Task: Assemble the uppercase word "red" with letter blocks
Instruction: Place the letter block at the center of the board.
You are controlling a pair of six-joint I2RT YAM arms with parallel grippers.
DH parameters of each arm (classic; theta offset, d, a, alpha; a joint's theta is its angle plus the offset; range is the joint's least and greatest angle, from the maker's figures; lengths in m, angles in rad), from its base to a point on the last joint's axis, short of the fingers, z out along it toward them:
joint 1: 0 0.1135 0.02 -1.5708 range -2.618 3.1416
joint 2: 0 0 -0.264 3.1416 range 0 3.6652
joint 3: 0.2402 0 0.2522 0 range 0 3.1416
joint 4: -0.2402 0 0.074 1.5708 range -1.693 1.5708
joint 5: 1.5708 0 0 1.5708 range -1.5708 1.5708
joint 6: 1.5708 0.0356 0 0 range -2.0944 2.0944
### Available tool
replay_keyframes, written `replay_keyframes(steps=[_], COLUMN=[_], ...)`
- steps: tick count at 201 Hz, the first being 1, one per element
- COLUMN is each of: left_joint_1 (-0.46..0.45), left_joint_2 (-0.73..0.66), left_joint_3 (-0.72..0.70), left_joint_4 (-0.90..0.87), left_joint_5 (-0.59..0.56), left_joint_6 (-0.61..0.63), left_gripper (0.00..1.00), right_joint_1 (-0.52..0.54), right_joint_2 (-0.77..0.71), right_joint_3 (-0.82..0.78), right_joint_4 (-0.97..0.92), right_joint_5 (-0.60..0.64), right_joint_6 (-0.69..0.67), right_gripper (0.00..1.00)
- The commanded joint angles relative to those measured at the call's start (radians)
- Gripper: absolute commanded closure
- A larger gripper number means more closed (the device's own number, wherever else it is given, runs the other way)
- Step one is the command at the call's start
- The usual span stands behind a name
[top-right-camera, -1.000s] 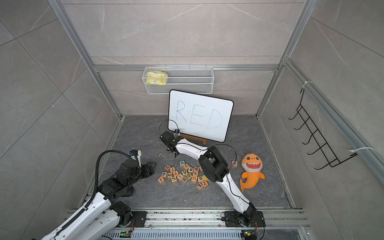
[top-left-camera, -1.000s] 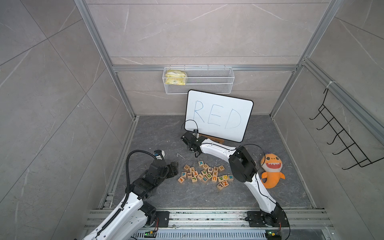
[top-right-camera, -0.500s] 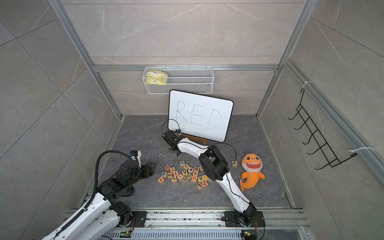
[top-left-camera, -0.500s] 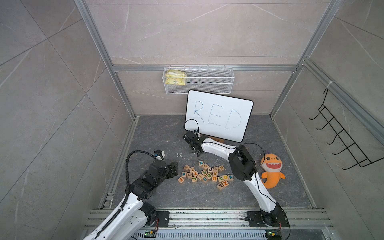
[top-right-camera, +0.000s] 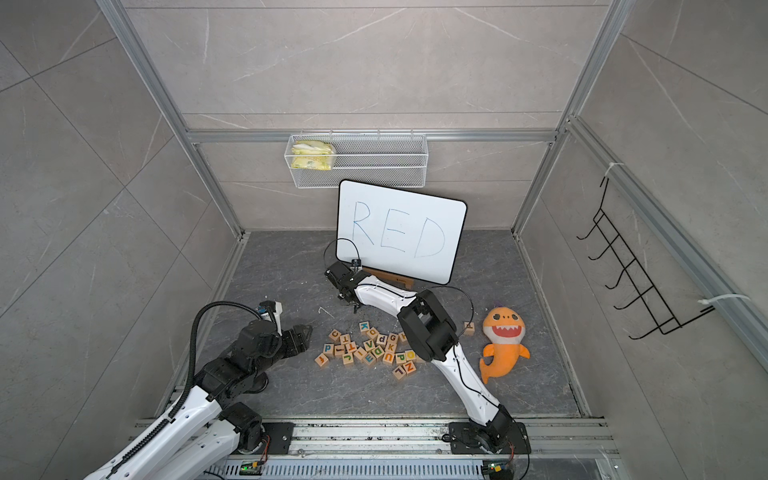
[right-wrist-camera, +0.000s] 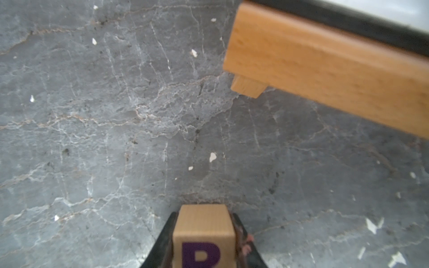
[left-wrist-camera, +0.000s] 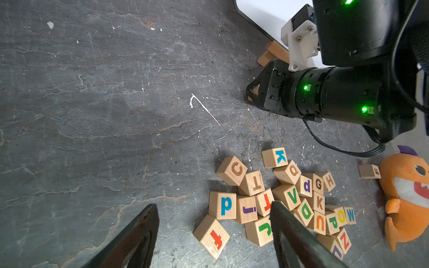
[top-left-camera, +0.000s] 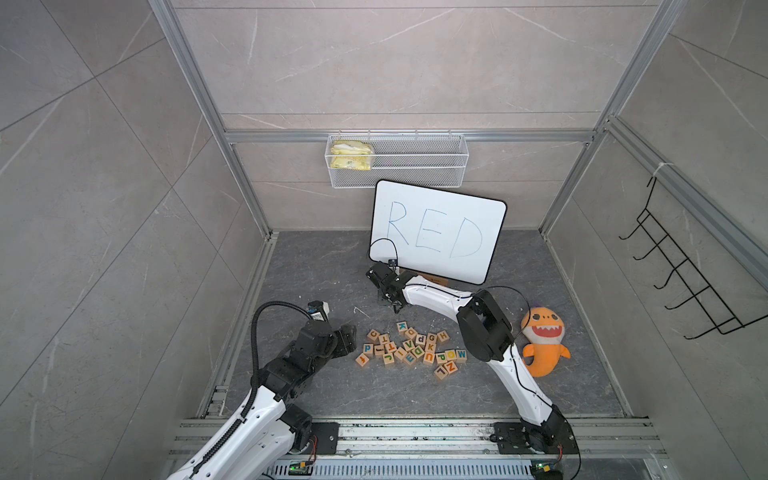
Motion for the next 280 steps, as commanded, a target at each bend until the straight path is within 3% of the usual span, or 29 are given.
replay_keyframes(steps=[1, 41, 93, 124, 148, 179, 218, 250, 280], left_joint_1=[-0.002, -0.002, -0.003, -0.002, -0.002, -0.002, -0.003, -0.004, -0.003], left_joint_2=[-0.011, -0.009, -0.025, -0.031, -0.033, 0.001, 0.132, 0.263, 0.357], left_joint_3=[-0.018, -0.019, -0.019, -0.003, 0.019, 0.063, 0.223, 0.419, 0.491], left_joint_4=[0.007, 0.000, -0.007, -0.023, -0.042, -0.058, -0.109, -0.284, -0.330], left_joint_5=[-0.004, -0.009, -0.009, 0.002, 0.011, 0.050, 0.201, 0.236, 0.248], left_joint_6=[0.017, 0.024, 0.022, 0.026, 0.027, 0.036, 0.062, 0.176, 0.272], left_gripper=[0.21, 0.21, 0.21, 0.21, 0.21, 0.20, 0.20, 0.20, 0.21], right_joint_1=[0.002, 0.002, 0.003, 0.012, 0.019, 0.021, 0.023, 0.025, 0.045], right_joint_2=[-0.017, -0.020, -0.043, -0.139, -0.285, -0.551, -0.868, -1.060, -1.221], right_joint_3=[-0.045, -0.039, -0.038, -0.107, -0.227, -0.499, -0.768, -0.918, -1.049], right_joint_4=[-0.064, -0.065, -0.063, -0.033, 0.035, 0.178, 0.241, 0.230, 0.223], right_joint_5=[-0.040, -0.044, -0.054, -0.057, -0.063, -0.086, -0.087, -0.090, -0.122], right_joint_6=[0.014, 0.022, 0.019, -0.014, -0.041, -0.067, -0.098, -0.112, -0.133], right_gripper=[0.66, 0.50, 0.48, 0.48, 0.47, 0.48, 0.49, 0.52, 0.54])
